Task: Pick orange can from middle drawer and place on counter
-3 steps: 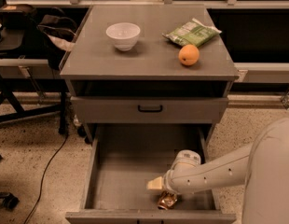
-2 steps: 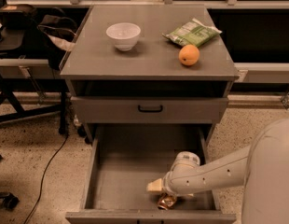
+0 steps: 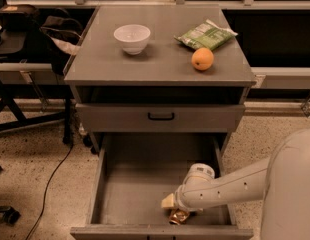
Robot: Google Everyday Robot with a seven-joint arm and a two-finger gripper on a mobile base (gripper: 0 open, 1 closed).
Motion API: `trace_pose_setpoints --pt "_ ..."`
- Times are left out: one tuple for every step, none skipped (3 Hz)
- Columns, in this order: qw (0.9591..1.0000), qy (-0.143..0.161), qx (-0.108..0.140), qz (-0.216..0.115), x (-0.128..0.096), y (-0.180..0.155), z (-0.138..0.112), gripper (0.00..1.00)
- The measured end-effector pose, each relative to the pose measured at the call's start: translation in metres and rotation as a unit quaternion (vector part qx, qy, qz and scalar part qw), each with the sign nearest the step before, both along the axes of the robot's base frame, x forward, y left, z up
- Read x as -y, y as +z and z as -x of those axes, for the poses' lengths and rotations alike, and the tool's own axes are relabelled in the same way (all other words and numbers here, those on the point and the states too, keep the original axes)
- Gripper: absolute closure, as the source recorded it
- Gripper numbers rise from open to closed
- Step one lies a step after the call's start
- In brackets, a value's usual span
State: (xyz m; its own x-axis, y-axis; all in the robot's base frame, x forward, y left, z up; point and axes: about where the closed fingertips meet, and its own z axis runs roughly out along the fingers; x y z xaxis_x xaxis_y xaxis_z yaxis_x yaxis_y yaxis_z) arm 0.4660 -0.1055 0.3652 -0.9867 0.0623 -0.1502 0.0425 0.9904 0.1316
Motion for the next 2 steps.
trace_pose_setpoints --pt "1.0 0.004 0.0 0.001 0.0 -0.0001 0.0001 0.42" --pt "1.0 0.004 0.0 0.001 0.0 -0.0001 0.0001 0.65"
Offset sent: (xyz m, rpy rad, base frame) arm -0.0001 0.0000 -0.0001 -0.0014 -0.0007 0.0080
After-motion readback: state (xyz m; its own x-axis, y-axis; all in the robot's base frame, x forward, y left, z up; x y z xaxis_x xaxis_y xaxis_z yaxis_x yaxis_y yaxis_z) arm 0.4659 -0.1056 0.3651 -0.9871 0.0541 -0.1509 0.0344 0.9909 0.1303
